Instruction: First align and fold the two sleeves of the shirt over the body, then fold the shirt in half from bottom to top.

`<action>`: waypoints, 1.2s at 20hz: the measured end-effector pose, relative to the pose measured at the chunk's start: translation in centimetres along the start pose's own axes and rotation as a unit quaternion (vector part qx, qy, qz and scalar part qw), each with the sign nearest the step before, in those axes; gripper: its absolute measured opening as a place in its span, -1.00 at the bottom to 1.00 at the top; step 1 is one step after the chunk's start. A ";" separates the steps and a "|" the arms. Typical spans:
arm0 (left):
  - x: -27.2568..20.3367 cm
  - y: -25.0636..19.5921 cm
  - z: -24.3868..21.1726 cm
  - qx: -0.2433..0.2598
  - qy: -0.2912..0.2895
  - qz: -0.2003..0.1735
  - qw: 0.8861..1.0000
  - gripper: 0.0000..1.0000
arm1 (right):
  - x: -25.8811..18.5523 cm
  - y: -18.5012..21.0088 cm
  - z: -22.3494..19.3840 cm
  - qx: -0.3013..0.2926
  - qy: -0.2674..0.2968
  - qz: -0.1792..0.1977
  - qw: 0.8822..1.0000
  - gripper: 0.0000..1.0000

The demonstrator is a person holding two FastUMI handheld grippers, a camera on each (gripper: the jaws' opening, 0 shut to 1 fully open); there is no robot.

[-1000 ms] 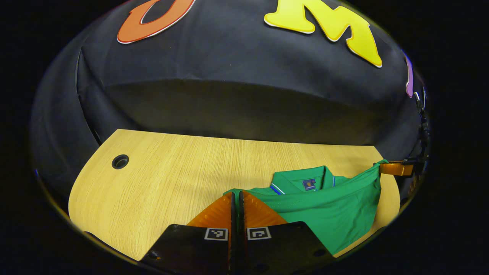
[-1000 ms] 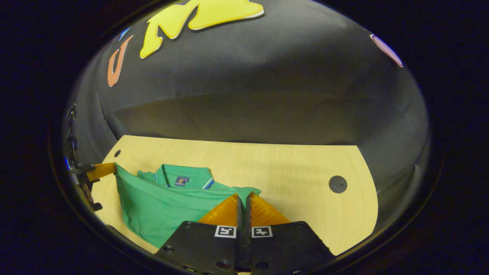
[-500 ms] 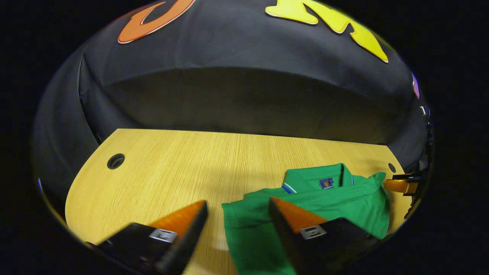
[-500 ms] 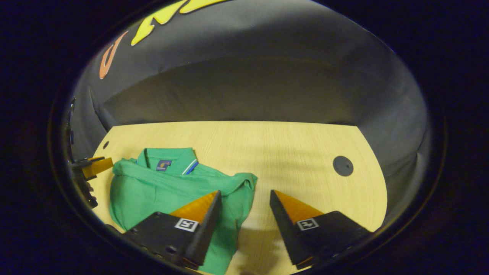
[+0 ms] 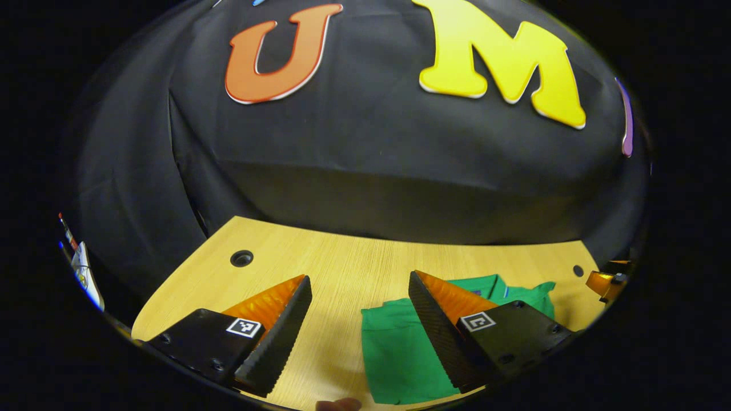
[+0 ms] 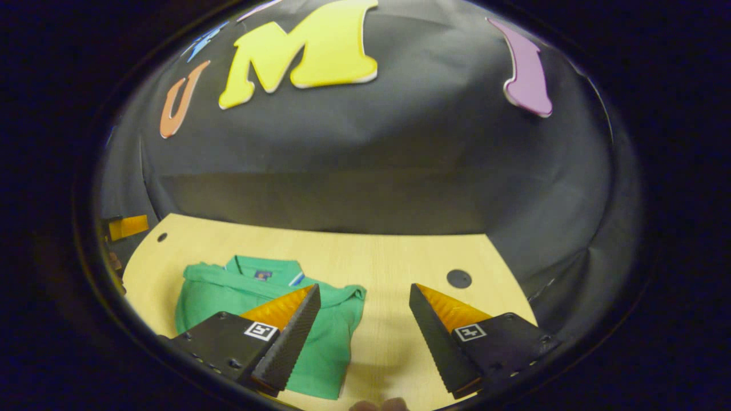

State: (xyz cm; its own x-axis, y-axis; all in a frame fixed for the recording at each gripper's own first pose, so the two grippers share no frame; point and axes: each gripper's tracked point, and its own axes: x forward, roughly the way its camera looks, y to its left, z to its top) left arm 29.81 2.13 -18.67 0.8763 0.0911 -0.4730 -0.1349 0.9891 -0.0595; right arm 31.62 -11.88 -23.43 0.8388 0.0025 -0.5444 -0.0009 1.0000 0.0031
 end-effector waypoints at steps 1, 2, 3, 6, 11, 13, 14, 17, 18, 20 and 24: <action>-1.4 -0.2 1.5 0.004 -0.018 -0.001 1.000 1.00 | -1.4 0.0 1.4 0.001 -0.020 0.001 1.000 0.92; -3.0 -0.5 3.0 0.011 -0.037 -0.002 0.999 1.00 | -3.2 0.0 2.8 0.002 -0.040 0.004 0.999 0.92; -4.7 -1.0 4.4 0.019 -0.056 -0.004 0.998 1.00 | -4.8 0.0 4.1 0.004 -0.058 0.006 0.998 0.92; -10.2 -2.7 8.7 0.033 -0.113 -0.010 0.993 1.00 | -9.7 0.2 6.8 0.002 -0.106 0.007 0.994 0.92; -19.6 -4.2 11.8 0.018 -0.168 -0.031 0.985 1.00 | -20.5 1.9 9.8 0.002 -0.177 0.017 0.984 0.92; -23.6 -3.6 11.7 0.010 -0.174 -0.023 0.985 1.00 | -25.4 2.9 9.3 -0.003 -0.194 0.020 0.981 0.92; -25.5 -3.3 11.2 0.005 -0.171 -0.024 0.985 1.00 | -27.6 3.5 8.9 -0.005 -0.199 0.022 0.980 0.92; -30.7 -2.0 9.9 -0.002 -0.177 -0.030 0.984 1.00 | -33.7 4.6 7.2 -0.006 -0.218 0.017 0.976 0.91; -32.2 -1.7 9.5 0.000 -0.180 -0.032 0.983 1.00 | -35.7 4.8 6.2 -0.004 -0.220 0.015 0.975 0.92; -34.4 -1.6 8.2 0.007 -0.181 -0.036 0.983 1.00 | -38.7 5.3 4.6 0.002 -0.223 0.014 0.975 0.92; -38.3 -2.5 6.3 0.016 -0.187 -0.049 0.981 1.00 | -42.1 6.1 2.8 -0.024 -0.235 0.009 0.972 0.92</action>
State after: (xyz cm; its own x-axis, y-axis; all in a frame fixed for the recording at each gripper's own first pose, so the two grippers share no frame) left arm -0.51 -3.11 5.14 0.9934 0.0263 -0.1112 -0.0328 0.9978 -0.0571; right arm -2.16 -5.94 1.85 0.9945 0.0293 -0.1010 -0.0331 0.9988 -0.0360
